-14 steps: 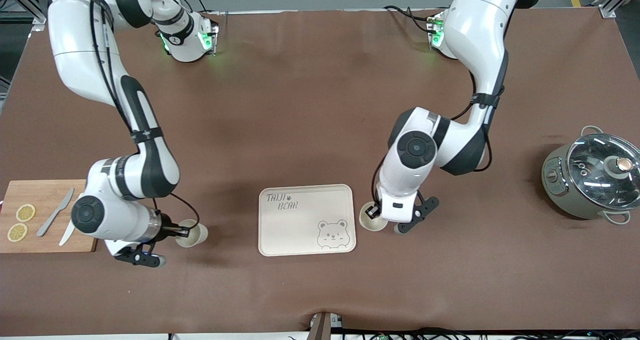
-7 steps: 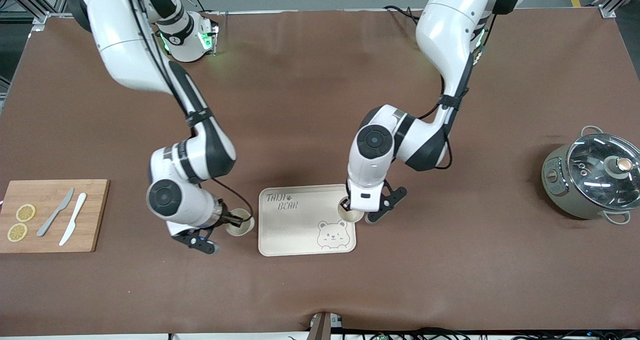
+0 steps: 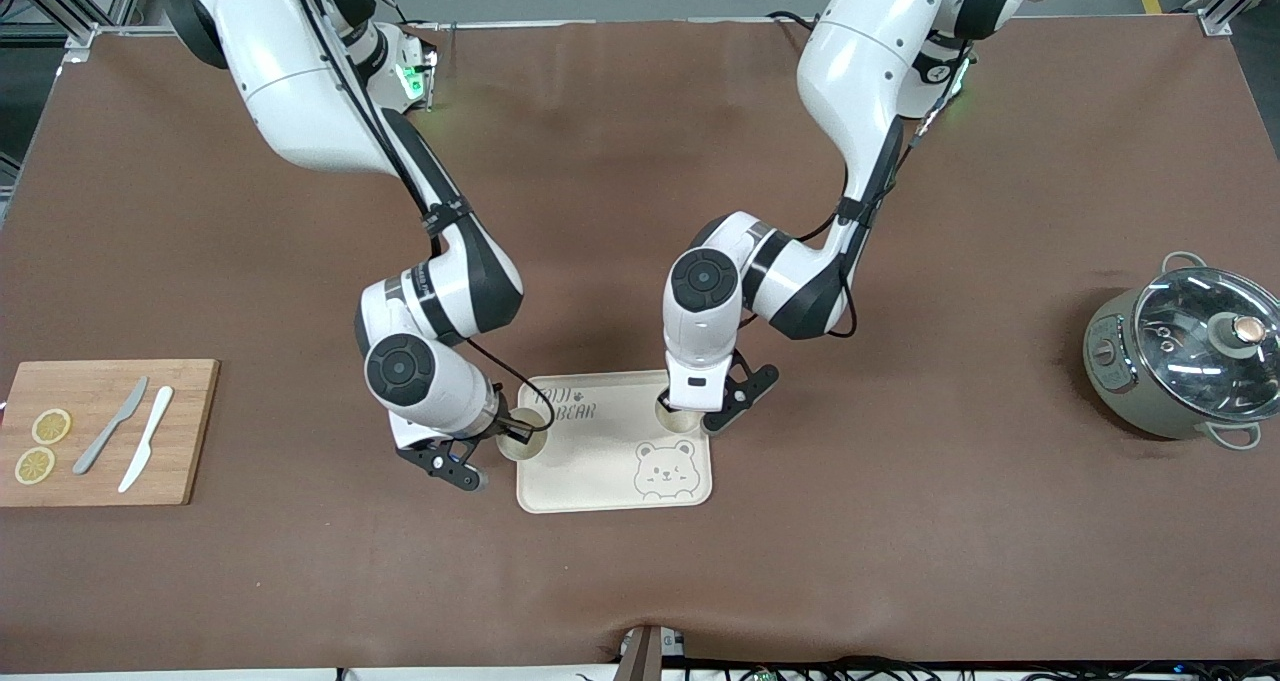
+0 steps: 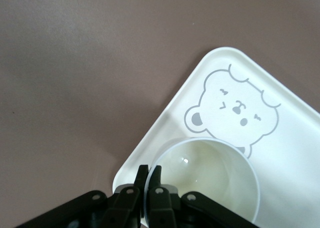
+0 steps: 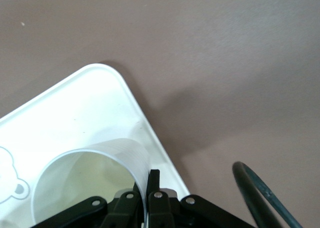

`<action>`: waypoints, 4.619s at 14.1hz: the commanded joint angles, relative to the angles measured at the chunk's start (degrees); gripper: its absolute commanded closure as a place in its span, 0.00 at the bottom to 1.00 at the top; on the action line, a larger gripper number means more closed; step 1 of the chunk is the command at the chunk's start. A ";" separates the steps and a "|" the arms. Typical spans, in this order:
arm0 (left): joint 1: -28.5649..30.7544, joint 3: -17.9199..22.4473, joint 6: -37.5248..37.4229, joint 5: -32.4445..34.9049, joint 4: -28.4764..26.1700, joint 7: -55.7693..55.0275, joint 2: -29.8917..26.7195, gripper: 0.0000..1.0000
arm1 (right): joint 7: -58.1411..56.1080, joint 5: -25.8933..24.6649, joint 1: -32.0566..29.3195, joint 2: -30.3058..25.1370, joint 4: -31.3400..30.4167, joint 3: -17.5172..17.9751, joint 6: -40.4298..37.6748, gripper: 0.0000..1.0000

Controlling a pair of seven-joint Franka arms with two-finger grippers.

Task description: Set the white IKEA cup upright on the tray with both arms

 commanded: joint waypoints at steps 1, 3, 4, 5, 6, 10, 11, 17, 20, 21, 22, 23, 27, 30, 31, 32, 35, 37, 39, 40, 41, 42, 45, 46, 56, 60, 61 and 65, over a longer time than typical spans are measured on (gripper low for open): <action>-0.83 0.88 0.10 1.42 1.24 -1.59 0.94 1.00 | 2.57 0.14 1.16 1.24 0.22 -0.62 2.09 1.00; -0.84 0.79 0.10 1.51 1.06 -1.59 1.03 1.00 | 3.53 0.23 1.16 1.42 0.13 -0.62 3.32 1.00; -0.84 0.79 0.10 1.42 0.97 -1.59 1.21 1.00 | 3.88 0.32 1.33 1.95 0.13 -0.62 3.85 1.00; -0.84 0.79 0.10 1.51 0.97 -1.50 1.21 1.00 | 3.97 0.14 2.20 2.30 0.13 -0.62 4.20 1.00; -0.84 0.79 0.10 1.51 0.89 -1.41 1.30 0.97 | 4.06 0.14 2.73 2.56 0.13 -0.62 4.90 1.00; -0.75 0.62 0.10 1.51 0.80 -1.15 1.12 0.73 | 5.91 -0.12 3.09 3.27 0.13 -0.62 5.79 1.00; -0.75 0.62 0.01 1.51 0.80 -1.06 0.86 0.65 | 5.91 -0.12 3.09 3.36 0.13 -0.62 5.87 1.00; 0.04 0.71 0.01 1.16 0.80 -0.71 -0.72 0.06 | 5.65 -0.12 2.83 3.18 0.22 -0.62 6.05 0.00; 0.31 0.88 0.01 1.16 0.80 -0.62 -1.60 0.00 | 5.12 -0.12 2.21 2.22 0.30 -0.71 5.17 0.00; 1.18 0.79 0.01 1.16 0.80 -0.62 -2.30 0.00 | 5.03 -0.04 2.21 1.34 0.39 -0.71 5.17 0.00; 1.88 0.79 -0.08 1.16 0.80 -0.54 -3.26 0.00 | 4.94 -0.21 2.39 0.99 0.39 -0.71 5.08 0.00; 2.15 0.79 -0.43 1.16 0.80 -0.53 -3.97 0.00 | 4.85 -0.12 2.30 0.46 0.39 -0.71 4.65 0.00; 4.78 0.71 -1.65 1.16 0.18 0.95 -7.83 0.00 | 4.77 -0.12 2.30 -2.26 1.18 -0.80 -4.21 0.00; 6.63 0.62 -6.13 1.16 -0.34 6.21 -10.91 0.00 | 0.74 0.49 0.99 -8.66 1.27 -0.80 -9.92 0.00; 7.42 0.53 -7.36 1.07 -0.69 8.84 -12.14 0.00 | -0.67 0.49 0.20 -11.21 1.18 -0.80 -13.51 0.00; 8.21 0.53 -8.33 0.81 -1.22 10.70 -13.28 0.00 | -2.60 0.58 -0.33 -14.19 1.18 -0.71 -17.81 0.00; 11.02 0.09 -9.91 0.63 -3.15 15.61 -16.53 0.00 | -8.22 0.76 -2.88 -23.24 0.83 -0.71 -30.21 0.00; 12.60 0.09 -13.07 0.54 -3.94 20.88 -18.47 0.00 | -13.05 0.76 -5.59 -28.61 0.57 -0.80 -37.42 0.00; 14.18 0.09 -15.19 0.54 -6.05 26.51 -21.62 0.00 | -21.99 0.76 -10.50 -33.97 -0.92 -0.80 -42.44 0.00; 15.15 0.09 -15.63 0.63 -7.63 29.23 -23.56 0.00 | -28.04 0.76 -13.66 -36.61 -2.23 -0.80 -44.47 0.00; 15.86 0.09 -15.72 0.54 -9.73 31.87 -25.40 0.00 | -33.15 0.76 -16.91 -39.42 -4.16 -0.89 -45.97 0.00; 16.56 0.09 -15.72 0.63 -11.93 34.25 -27.42 0.00 | -37.03 0.67 -19.56 -42.58 -6.96 -0.89 -46.24 0.00; 18.50 0.27 -15.72 0.63 -17.20 41.54 -32.79 0.00 | -46.89 -0.73 -25.63 -49.63 -14.96 -1.15 -42.92 0.00; 19.46 0.27 -15.72 0.72 -19.05 43.74 -34.72 0.00 | -50.22 -1.09 -27.56 -50.42 -17.16 -1.06 -40.73 0.00; 28.42 0.27 -22.48 0.98 -23.20 63.96 -44.23 0.00 | -54.82 -5.92 -29.69 -51.49 -19.48 -0.62 -33.32 0.00; 32.47 0.27 -24.33 0.98 -22.76 71.43 -45.90 0.00 | -55.70 -6.27 -30.22 -50.87 -17.27 -0.97 -34.82 0.00; 32.91 0.44 -24.42 0.98 -22.67 72.67 -46.33 0.00 | -55.70 -6.27 -29.87 -50.87 -17.27 -0.89 -34.73 0.00; 34.41 0.62 -25.82 0.98 -19.78 76.97 -46.52 0.00 | -55.70 -6.27 -29.87 -50.87 -17.01 -0.80 -34.64 0.00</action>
